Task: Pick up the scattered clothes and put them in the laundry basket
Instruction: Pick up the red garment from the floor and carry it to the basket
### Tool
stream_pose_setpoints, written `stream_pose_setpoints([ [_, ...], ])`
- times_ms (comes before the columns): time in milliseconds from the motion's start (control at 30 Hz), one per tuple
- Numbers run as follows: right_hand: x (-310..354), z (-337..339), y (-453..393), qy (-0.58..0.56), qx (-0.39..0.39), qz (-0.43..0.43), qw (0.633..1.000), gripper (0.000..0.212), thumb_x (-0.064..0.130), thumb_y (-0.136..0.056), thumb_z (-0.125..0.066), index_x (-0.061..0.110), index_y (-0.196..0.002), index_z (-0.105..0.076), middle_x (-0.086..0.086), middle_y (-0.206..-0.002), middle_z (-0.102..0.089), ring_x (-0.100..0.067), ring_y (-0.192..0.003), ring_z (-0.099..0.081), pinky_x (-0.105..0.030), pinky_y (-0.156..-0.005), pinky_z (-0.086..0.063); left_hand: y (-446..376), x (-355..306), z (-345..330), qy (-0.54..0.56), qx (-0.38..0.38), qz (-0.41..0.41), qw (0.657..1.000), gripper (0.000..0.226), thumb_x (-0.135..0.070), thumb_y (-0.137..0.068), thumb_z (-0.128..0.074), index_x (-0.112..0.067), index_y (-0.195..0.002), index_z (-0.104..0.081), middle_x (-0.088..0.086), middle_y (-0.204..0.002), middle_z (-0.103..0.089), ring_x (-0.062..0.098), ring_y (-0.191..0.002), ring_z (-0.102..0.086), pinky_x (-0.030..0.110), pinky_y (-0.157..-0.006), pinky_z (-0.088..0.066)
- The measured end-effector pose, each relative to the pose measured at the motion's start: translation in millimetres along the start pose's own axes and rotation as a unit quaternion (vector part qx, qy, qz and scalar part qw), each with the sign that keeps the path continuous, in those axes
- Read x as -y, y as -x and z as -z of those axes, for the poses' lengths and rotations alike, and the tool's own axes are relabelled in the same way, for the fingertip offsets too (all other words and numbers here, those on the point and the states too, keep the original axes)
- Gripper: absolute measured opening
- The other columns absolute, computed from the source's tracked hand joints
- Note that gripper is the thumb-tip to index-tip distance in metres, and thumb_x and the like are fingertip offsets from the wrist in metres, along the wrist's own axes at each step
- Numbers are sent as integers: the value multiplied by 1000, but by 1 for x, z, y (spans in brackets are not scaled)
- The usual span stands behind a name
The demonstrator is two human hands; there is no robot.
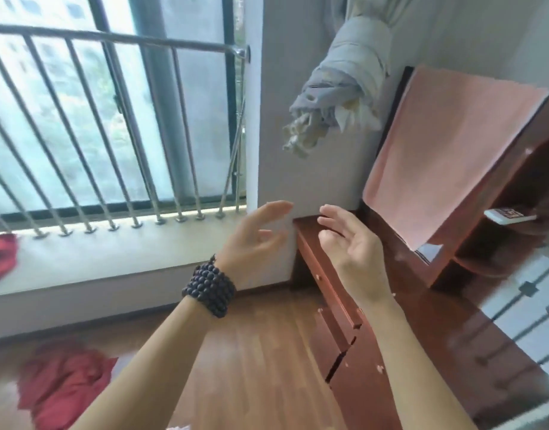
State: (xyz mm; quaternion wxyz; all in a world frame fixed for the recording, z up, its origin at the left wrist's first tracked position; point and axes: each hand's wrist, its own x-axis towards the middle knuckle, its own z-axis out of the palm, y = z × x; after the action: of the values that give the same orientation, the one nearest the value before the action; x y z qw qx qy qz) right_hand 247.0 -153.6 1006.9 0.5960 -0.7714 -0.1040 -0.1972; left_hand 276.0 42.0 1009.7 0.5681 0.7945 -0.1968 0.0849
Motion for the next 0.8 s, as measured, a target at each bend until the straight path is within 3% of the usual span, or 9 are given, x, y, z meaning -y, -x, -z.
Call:
stream_pose_setpoints([
  [133, -27, -62, -62, -57, 102, -2, 993, 40, 8, -95, -65, 16, -134, -67, 8, -125, -74, -3, -120, -69, -19, -103, -53, -23, 35, 48, -54, -89, 45, 994, 43, -7, -92, -61, -27, -130, -60, -12, -131, -64, -1, -124, -56, 27, -99, -53],
  [333, -48, -154, -148, -106, 233, 24, 967, 42, 5, -96, -68, 12, -137, -65, -2, -128, -73, -8, -120, -69, -25, -105, -55, -49, 64, 115, -125, -186, 102, 969, 43, -16, -92, -64, -36, -130, -59, -23, -130, -62, -6, -122, -55, 17, -95, -51],
  [500, -56, -231, -171, -126, 324, 46, 936, 43, 10, -96, -69, 16, -139, -64, 0, -132, -71, -5, -122, -68, -26, -105, -55, -31, 95, 166, -138, -273, 164, 938, 44, -16, -93, -63, -30, -134, -57, -15, -133, -63, -1, -123, -58, 26, -96, -54],
  [633, -54, -301, -177, -134, 395, 56, 907, 46, 18, -93, -67, 19, -140, -63, 1, -136, -69, -7, -124, -67, -39, -106, -57, -13, 122, 207, -141, -321, 200, 915, 45, -18, -93, -63, -32, -135, -55, -18, -133, -62, -3, -122, -58, 31, -100, -53],
  [800, -49, -400, -195, -147, 447, 63, 880, 44, 11, -96, -69, 21, -139, -63, 8, -135, -69, -4, -123, -67, -42, -107, -56, -5, 165, 281, -140, -375, 217, 890, 46, -17, -93, -64, -33, -134, -55, -19, -131, -63, -4, -121, -59, 32, -101, -53],
])
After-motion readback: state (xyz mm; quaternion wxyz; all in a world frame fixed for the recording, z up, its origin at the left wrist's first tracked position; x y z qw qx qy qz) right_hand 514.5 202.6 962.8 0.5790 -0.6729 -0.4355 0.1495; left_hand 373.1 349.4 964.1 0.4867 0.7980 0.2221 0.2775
